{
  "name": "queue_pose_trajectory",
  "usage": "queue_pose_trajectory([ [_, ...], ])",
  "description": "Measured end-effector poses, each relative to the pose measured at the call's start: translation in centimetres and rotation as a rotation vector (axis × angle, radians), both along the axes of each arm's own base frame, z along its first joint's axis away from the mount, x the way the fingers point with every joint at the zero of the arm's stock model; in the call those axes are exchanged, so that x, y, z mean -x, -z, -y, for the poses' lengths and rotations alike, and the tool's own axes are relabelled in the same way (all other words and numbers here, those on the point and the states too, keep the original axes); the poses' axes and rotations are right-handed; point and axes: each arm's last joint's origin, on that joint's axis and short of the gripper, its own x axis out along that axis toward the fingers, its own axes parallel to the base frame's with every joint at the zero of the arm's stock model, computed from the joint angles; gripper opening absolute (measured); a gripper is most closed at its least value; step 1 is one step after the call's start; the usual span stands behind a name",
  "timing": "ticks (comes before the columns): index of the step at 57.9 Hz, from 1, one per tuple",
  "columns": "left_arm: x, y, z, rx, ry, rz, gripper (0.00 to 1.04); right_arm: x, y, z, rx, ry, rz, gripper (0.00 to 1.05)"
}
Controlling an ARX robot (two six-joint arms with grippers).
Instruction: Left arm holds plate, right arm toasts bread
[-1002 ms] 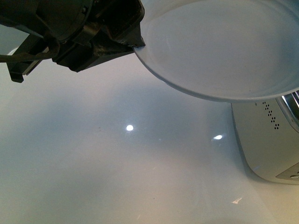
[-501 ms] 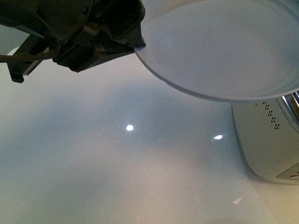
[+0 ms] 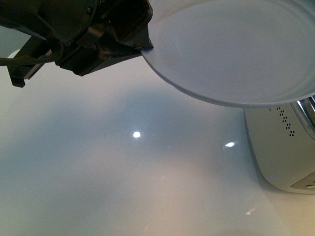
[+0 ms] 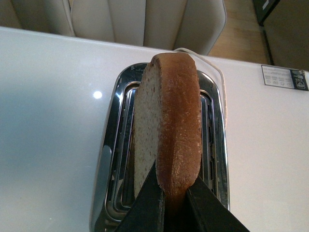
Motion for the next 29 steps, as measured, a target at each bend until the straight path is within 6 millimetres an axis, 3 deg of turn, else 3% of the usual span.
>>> queue_pose_trajectory([
  [29,0.0,0.0,0.0,0.000,0.000,0.000,0.03,-2.0,1.6,0.0,-0.001,0.002,-0.107,0.03],
])
